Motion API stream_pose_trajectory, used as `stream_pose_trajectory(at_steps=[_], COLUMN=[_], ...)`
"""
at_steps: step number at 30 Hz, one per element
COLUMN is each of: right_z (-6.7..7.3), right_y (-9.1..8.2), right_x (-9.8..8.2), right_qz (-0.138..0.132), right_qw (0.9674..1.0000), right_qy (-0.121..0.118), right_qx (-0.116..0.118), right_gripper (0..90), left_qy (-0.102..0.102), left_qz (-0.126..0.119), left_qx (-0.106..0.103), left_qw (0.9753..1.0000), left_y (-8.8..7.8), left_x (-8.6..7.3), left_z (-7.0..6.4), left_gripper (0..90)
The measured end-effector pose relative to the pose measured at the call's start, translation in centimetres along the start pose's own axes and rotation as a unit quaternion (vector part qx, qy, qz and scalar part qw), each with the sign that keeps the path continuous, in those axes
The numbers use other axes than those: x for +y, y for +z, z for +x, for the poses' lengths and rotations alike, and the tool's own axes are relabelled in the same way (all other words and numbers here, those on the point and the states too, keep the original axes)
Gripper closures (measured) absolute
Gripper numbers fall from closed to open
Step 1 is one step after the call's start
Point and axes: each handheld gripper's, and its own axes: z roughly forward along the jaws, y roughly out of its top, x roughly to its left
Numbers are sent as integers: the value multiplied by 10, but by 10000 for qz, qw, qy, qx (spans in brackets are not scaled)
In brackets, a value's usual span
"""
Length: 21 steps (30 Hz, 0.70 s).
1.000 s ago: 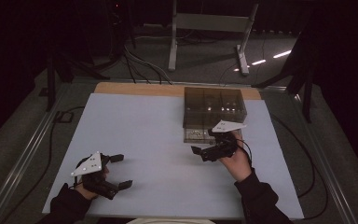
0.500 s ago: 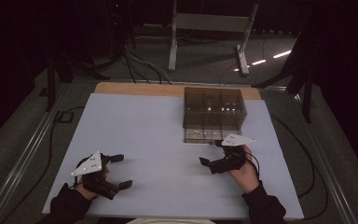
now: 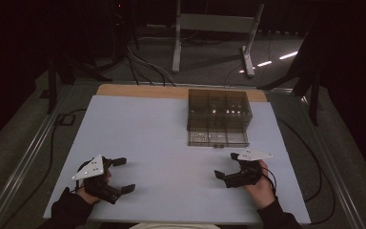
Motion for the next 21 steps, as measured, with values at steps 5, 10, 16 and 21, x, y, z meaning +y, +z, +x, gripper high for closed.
stream_pose_trajectory(at_steps=[5, 10, 16, 21], right_z=[-3, -6, -8, -9], right_y=[-6, -16, -30, -38], right_x=[-9, -17, -27, -37], right_qz=[67, 46, -1, 49], right_qw=[9999, 9998, 9994, 9990], right_qy=[70, 155, 285, 261], right_qx=[-31, -95, -220, -372], right_gripper=[12, 12, 12, 12], left_qy=[-14, -5, -21, -6], left_qz=[14, -5, 18, 22], left_qx=[-3, -5, -8, 6], left_qw=[10000, 10000, 10000, 10000], left_y=[0, 0, 1, 0], left_x=[0, 0, 0, 0], left_z=[0, 0, 0, 0], left_gripper=[4, 4, 4, 4])
